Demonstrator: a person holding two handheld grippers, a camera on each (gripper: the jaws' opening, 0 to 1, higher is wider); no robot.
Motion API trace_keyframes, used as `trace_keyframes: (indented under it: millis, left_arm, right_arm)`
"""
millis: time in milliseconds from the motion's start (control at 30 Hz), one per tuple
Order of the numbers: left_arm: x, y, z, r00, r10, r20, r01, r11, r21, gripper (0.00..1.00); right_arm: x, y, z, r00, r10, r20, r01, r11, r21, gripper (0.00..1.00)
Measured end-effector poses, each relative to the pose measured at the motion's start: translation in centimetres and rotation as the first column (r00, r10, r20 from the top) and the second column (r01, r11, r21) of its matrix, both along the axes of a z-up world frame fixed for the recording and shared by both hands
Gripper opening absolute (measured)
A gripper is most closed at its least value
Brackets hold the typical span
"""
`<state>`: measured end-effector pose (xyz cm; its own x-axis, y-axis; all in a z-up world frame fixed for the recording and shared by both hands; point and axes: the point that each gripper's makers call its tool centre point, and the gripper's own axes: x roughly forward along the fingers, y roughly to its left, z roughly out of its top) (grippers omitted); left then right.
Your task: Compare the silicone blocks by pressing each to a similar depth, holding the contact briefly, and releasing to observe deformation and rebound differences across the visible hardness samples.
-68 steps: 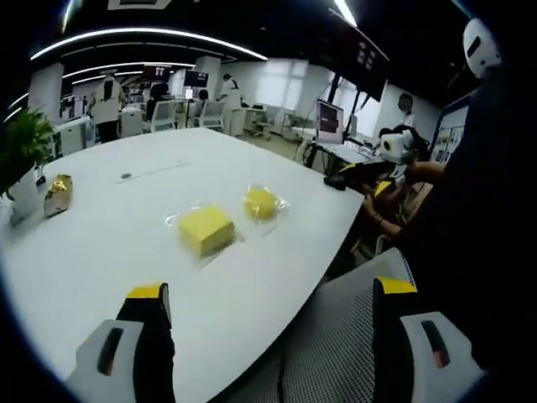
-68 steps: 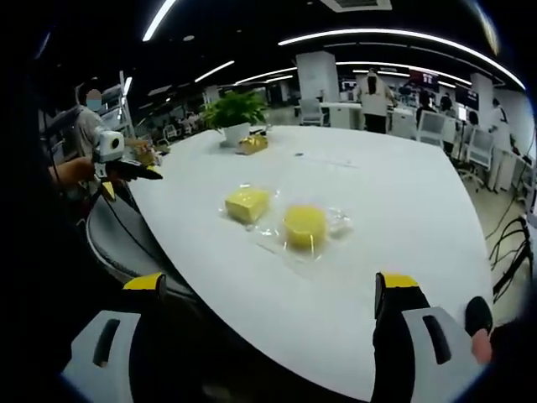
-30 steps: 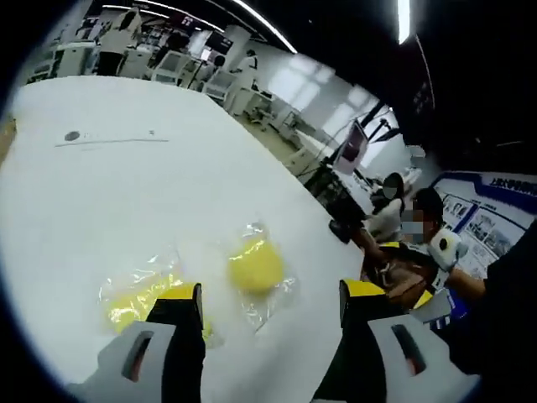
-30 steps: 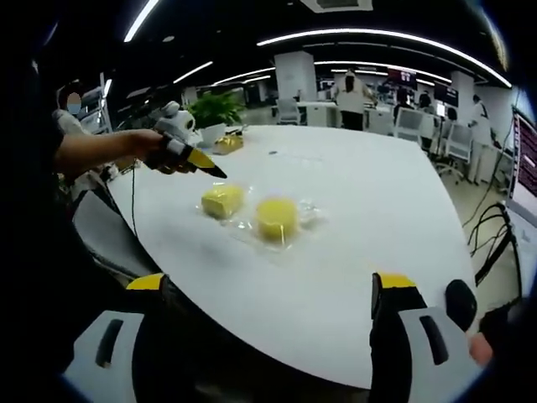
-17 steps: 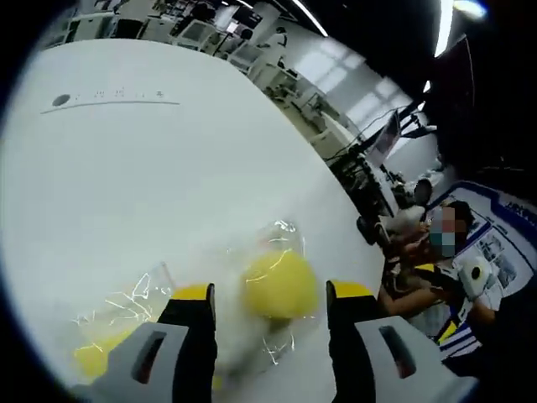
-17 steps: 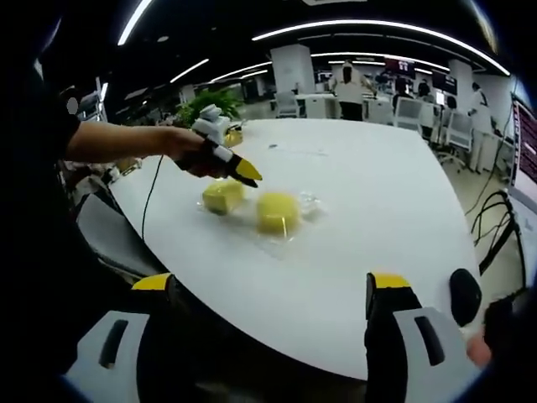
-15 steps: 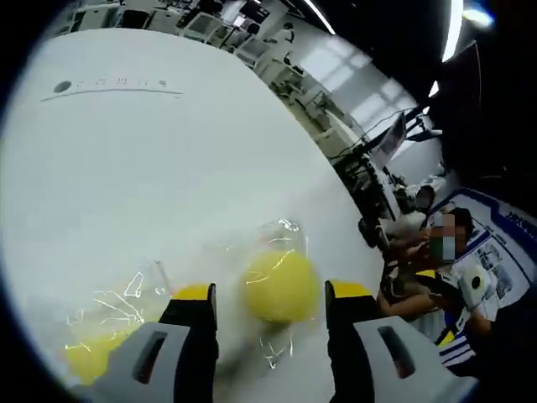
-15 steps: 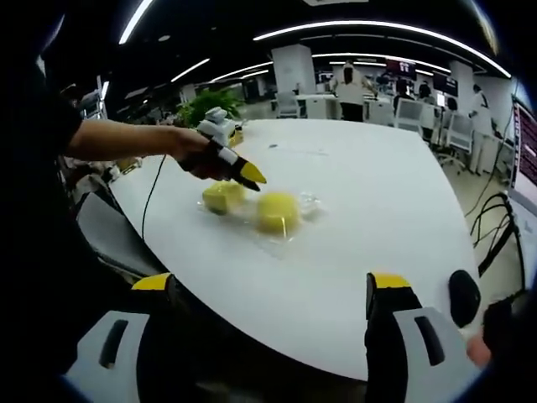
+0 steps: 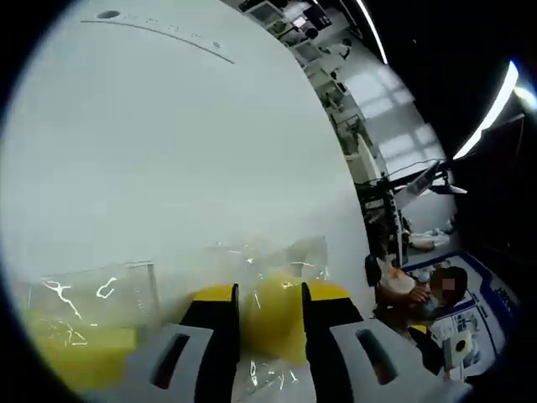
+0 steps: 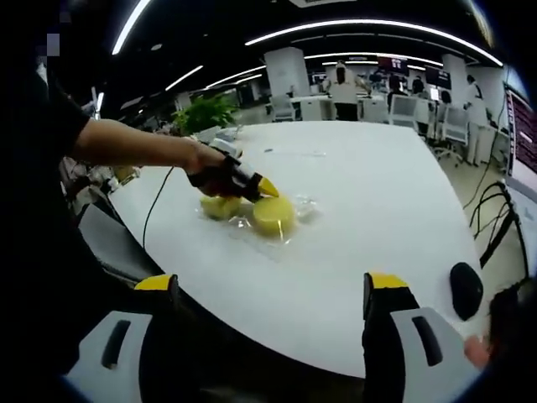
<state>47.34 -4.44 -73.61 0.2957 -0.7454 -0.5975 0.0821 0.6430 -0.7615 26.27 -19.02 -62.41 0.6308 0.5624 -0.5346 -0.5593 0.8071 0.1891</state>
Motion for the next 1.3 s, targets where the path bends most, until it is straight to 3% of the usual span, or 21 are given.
trace_keyframes:
  millis: [67, 133, 200, 367, 500, 567, 600, 667, 700, 900, 967, 1033, 1067, 1167, 1233, 1267, 1300]
  left_arm:
    - [1.0, 0.2, -0.4, 0.998, 0.038, 0.041, -0.038, 0.999, 0.020, 0.23]
    - [1.1, 0.2, -0.6, 0.998, 0.059, 0.018, -0.060, 0.998, 0.020, 0.19]
    - [1.4, 0.5, -0.8, 0.997, 0.065, 0.045, -0.067, 0.997, 0.034, 0.13]
    - [1.0, 0.2, 0.0, 0.995, 0.090, 0.048, -0.089, 0.996, -0.022, 0.04]
    - [0.4, -0.2, 1.1, 0.989, 0.046, 0.144, -0.041, 0.998, -0.041, 0.00]
    - [0.0, -0.6, 2.3, 0.974, 0.001, 0.227, 0.008, 0.999, -0.042, 0.00]
    - [-0.4, -1.0, 3.5, 0.956, -0.032, 0.291, 0.049, 0.997, -0.052, 0.00]
    - [-1.4, -1.5, 5.3, 0.931, -0.080, 0.357, 0.110, 0.992, -0.065, 0.00]
    - [-1.7, -1.5, 5.8, 0.930, -0.086, 0.357, 0.120, 0.990, -0.076, 0.00]
    - [-2.9, -1.0, 8.8, 0.858, -0.162, 0.488, 0.231, 0.970, -0.082, 0.00]
    - [-3.6, -0.8, 10.2, 0.843, -0.167, 0.512, 0.245, 0.966, -0.089, 0.00]
    - [-4.4, -0.7, 11.9, 0.806, -0.187, 0.561, 0.278, 0.957, -0.081, 0.00]
    - [-4.8, -0.6, 12.4, 0.799, -0.194, 0.569, 0.285, 0.956, -0.075, 0.00]
    - [-5.6, 0.3, 14.7, 0.715, -0.246, 0.655, 0.347, 0.937, -0.027, 0.00]
    - [-5.7, 1.0, 15.8, 0.721, -0.219, 0.657, 0.325, 0.945, -0.043, 0.00]
    - [-5.7, 1.5, 16.8, 0.736, -0.185, 0.651, 0.302, 0.951, -0.071, 0.00]
    - [-5.7, 2.0, 17.5, 0.732, -0.179, 0.658, 0.301, 0.951, -0.076, 0.00]
  right_arm:
    - [-0.1, 0.0, -0.1, 1.000, 0.005, -0.002, -0.005, 1.000, -0.006, 0.83]
    - [-0.2, -0.1, -0.1, 1.000, 0.008, -0.003, -0.008, 1.000, -0.012, 0.83]
    - [-0.4, -0.2, -0.2, 1.000, 0.008, -0.005, -0.008, 1.000, -0.015, 0.82]
    - [-0.6, -0.4, -0.4, 1.000, 0.001, -0.013, -0.001, 1.000, -0.011, 0.81]
    - [-0.8, -0.1, -0.5, 1.000, 0.011, -0.015, -0.011, 1.000, -0.013, 0.79]
    - [-0.8, 0.0, -0.4, 1.000, 0.012, -0.013, -0.012, 1.000, -0.009, 0.79]
    - [-0.7, 0.0, -0.4, 1.000, 0.013, -0.012, -0.013, 1.000, -0.005, 0.78]
    - [-0.6, 0.1, -0.3, 1.000, 0.015, -0.008, -0.015, 1.000, -0.003, 0.78]
    - [-0.4, 0.2, -0.3, 1.000, 0.018, -0.006, -0.018, 1.000, -0.004, 0.78]
    - [0.3, 1.1, 0.1, 0.998, 0.059, 0.009, -0.059, 0.998, -0.008, 0.76]
    - [0.4, 1.6, 0.3, 0.997, 0.078, 0.018, -0.078, 0.997, -0.006, 0.76]
    - [0.5, 2.1, 0.5, 0.995, 0.097, 0.024, -0.097, 0.995, -0.003, 0.76]
    - [0.5, 2.4, 0.6, 0.994, 0.107, 0.027, -0.107, 0.994, -0.003, 0.76]
    - [0.8, 3.4, 0.6, 0.989, 0.143, 0.037, -0.143, 0.990, -0.010, 0.75]
    - [0.9, 4.2, 0.7, 0.985, 0.168, 0.046, -0.167, 0.986, -0.010, 0.75]
    - [0.9, 4.5, 0.8, 0.983, 0.176, 0.051, -0.176, 0.984, -0.011, 0.75]
    - [1.0, 5.0, 1.0, 0.980, 0.191, 0.058, -0.191, 0.982, -0.010, 0.75]
